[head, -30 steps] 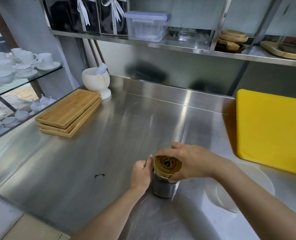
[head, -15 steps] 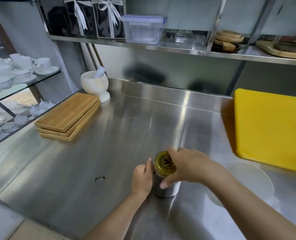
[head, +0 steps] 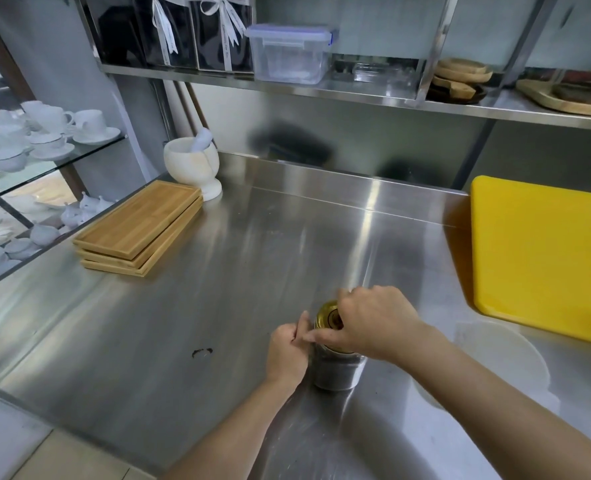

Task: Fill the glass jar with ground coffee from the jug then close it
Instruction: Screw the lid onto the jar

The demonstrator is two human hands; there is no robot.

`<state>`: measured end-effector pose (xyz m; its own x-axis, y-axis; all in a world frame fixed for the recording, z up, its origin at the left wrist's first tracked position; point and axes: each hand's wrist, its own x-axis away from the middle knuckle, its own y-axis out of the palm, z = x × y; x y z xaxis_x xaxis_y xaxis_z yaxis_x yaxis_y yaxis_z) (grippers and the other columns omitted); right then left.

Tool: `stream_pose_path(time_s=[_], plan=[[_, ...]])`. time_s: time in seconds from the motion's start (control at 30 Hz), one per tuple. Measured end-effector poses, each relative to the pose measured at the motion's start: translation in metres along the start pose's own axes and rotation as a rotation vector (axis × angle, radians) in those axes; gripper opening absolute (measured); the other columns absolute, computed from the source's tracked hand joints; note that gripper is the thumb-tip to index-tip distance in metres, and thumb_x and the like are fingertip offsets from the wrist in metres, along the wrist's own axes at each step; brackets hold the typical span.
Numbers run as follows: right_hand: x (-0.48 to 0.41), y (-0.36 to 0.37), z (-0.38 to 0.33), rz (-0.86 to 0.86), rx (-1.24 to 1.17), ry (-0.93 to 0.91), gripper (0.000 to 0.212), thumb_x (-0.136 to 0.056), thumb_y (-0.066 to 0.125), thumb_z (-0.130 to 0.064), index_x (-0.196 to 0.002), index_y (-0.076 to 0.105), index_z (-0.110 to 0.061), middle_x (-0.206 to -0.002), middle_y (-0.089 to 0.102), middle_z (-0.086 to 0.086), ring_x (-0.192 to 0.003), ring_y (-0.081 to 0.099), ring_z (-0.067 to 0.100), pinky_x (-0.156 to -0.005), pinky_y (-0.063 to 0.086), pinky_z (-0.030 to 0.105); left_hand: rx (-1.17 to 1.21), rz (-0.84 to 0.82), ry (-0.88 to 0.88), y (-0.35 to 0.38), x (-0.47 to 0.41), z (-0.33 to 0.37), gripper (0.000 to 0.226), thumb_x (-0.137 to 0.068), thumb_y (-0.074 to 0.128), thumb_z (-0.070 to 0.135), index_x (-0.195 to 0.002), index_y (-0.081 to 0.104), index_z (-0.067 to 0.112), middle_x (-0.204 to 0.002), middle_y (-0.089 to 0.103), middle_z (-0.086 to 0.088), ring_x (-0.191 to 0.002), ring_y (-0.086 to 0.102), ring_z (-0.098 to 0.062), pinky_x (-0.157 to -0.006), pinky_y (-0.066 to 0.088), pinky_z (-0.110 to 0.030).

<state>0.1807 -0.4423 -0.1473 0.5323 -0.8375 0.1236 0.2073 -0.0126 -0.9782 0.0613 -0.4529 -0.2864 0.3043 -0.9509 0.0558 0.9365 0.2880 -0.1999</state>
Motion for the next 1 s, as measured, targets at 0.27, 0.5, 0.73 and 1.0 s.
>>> stream_pose_path(time_s=[0.27,0.5,0.73,1.0], plan=[[-0.002,-0.005,0.023,-0.267,-0.192,-0.118,0.082,-0.069,0.061,-0.069,-0.138,0.025,-0.040,-0.138,0.035,-0.002,-0.125,0.039,0.024,-0.091,0.041,0.037,-0.062,0.017,0.035,0.000,-0.001,0.001,0.055,-0.094,0.040,0.032,-0.041,0.039,0.016,-0.041,0.041,-0.002,-0.046,0.042,-0.023,-0.053,0.035,-0.039],[-0.005,-0.007,0.026,-0.197,-0.258,-0.296,0.060,-0.079,0.067,-0.038,-0.132,0.038,-0.042,-0.124,0.043,-0.004,-0.112,0.041,0.017,-0.087,0.048,0.034,-0.047,0.022,0.037,0.000,-0.001,-0.001,0.057,-0.092,0.041,0.038,-0.038,0.036,0.019,-0.038,0.040,0.000,-0.043,0.041,-0.023,-0.050,0.033,-0.039],[-0.007,0.002,0.005,0.021,0.025,-0.008,0.071,-0.078,0.021,-0.078,-0.076,0.048,-0.013,-0.063,0.045,0.000,-0.062,0.051,0.021,-0.053,0.043,0.029,-0.037,0.009,0.019,-0.001,-0.001,-0.001,0.058,-0.093,0.040,0.037,-0.038,0.039,0.019,-0.040,0.042,-0.002,-0.048,0.045,-0.026,-0.051,0.038,-0.045],[-0.007,-0.008,0.029,-0.281,-0.340,-0.248,0.070,-0.075,0.065,-0.057,-0.134,0.029,-0.049,-0.137,0.035,-0.006,-0.124,0.037,0.017,-0.096,0.041,0.034,-0.080,0.024,0.034,-0.001,-0.002,-0.001,0.055,-0.088,0.040,0.043,-0.039,0.037,0.018,-0.039,0.039,0.000,-0.047,0.040,-0.024,-0.051,0.033,-0.040]])
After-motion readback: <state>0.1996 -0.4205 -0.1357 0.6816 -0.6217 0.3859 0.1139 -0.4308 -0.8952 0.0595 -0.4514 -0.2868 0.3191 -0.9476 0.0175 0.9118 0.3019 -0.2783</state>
